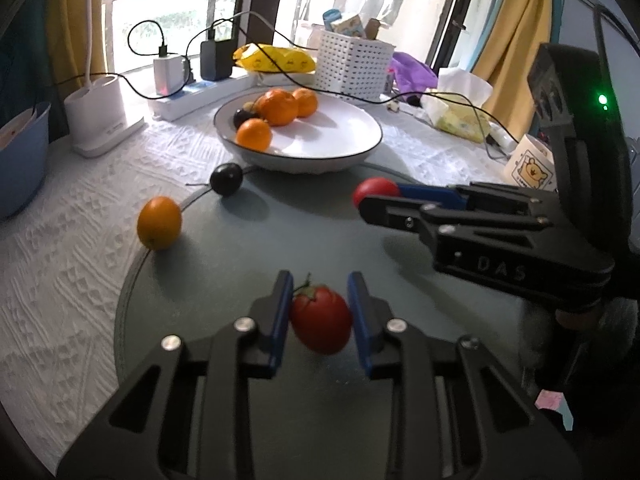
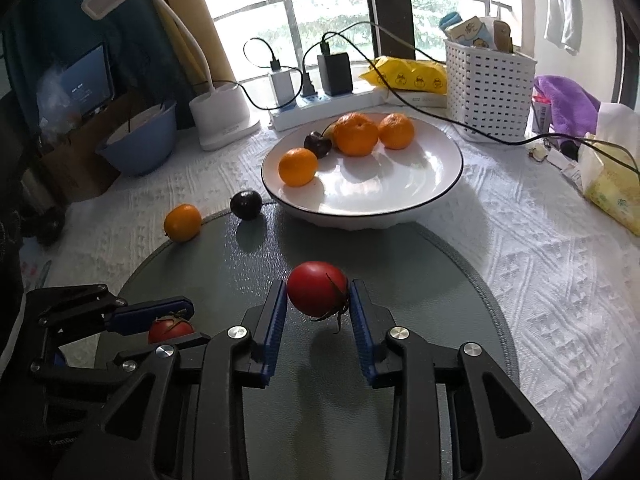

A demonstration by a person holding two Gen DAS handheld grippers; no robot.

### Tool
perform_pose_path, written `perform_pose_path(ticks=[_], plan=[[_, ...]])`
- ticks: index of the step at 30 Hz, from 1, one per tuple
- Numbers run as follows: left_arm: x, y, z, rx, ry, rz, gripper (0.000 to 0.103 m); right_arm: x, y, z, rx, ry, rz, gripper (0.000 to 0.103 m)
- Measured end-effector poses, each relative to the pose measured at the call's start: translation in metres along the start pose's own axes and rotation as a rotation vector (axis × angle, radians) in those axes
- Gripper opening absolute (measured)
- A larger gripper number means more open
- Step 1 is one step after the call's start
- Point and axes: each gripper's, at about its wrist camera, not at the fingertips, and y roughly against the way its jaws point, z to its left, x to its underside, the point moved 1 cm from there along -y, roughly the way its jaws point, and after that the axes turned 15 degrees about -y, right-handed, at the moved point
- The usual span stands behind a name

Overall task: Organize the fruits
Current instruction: 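Grasp a red tomato with the right tool while the left tool grasps another tomato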

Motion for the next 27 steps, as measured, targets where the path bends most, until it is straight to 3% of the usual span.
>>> perform_pose_path(ticks=[27], plan=[[-0.061, -0.005, 0.002, -0.084, -0.083, -0.036, 0.029, -0.039, 0.020, -0.042, -0.025, -0.047, -0.082, 0.034]])
